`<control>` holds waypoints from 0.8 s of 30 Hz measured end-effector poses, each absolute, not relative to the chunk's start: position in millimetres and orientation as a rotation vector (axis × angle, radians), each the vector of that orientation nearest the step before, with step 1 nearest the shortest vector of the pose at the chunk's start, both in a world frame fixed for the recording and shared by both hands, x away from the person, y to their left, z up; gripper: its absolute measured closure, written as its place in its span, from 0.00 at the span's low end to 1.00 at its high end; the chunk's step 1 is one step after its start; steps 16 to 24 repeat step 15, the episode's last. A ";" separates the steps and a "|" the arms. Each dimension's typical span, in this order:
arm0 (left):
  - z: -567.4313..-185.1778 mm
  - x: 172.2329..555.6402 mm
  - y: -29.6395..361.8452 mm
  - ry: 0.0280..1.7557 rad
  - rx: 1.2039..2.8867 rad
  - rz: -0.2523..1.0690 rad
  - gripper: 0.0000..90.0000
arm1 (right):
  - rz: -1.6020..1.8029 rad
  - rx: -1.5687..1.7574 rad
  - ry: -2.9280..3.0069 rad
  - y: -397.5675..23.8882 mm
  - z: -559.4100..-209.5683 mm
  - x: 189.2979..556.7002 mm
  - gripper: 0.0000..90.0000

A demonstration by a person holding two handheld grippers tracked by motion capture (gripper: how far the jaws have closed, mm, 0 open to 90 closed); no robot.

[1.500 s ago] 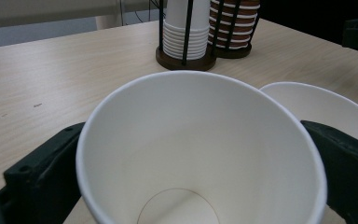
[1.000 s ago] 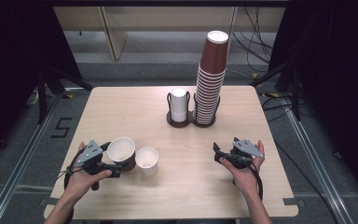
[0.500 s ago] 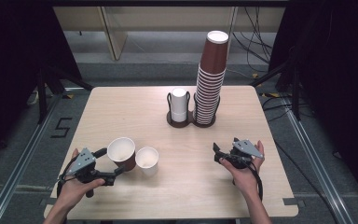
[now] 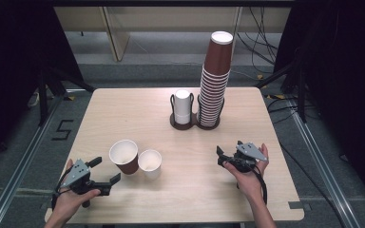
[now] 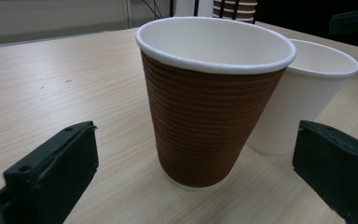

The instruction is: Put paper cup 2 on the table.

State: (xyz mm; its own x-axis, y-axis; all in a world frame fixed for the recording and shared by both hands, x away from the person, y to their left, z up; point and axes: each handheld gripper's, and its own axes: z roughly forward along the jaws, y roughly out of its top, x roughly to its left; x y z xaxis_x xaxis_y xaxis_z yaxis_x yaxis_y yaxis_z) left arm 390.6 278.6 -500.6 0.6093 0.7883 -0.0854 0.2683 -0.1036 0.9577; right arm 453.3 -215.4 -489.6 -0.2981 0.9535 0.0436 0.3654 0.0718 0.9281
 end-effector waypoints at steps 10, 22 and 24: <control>-501.4 388.8 280.2 0.888 1.663 0.575 0.00 | 1.221 1.339 1.732 -213.1 -492.0 451.4 0.17; -503.3 390.1 278.5 0.888 1.668 0.571 0.00 | 1.231 1.331 1.746 -214.5 -494.2 453.1 0.18; -503.3 390.1 278.5 0.888 1.668 0.571 0.00 | 1.231 1.331 1.746 -214.5 -494.2 453.1 0.18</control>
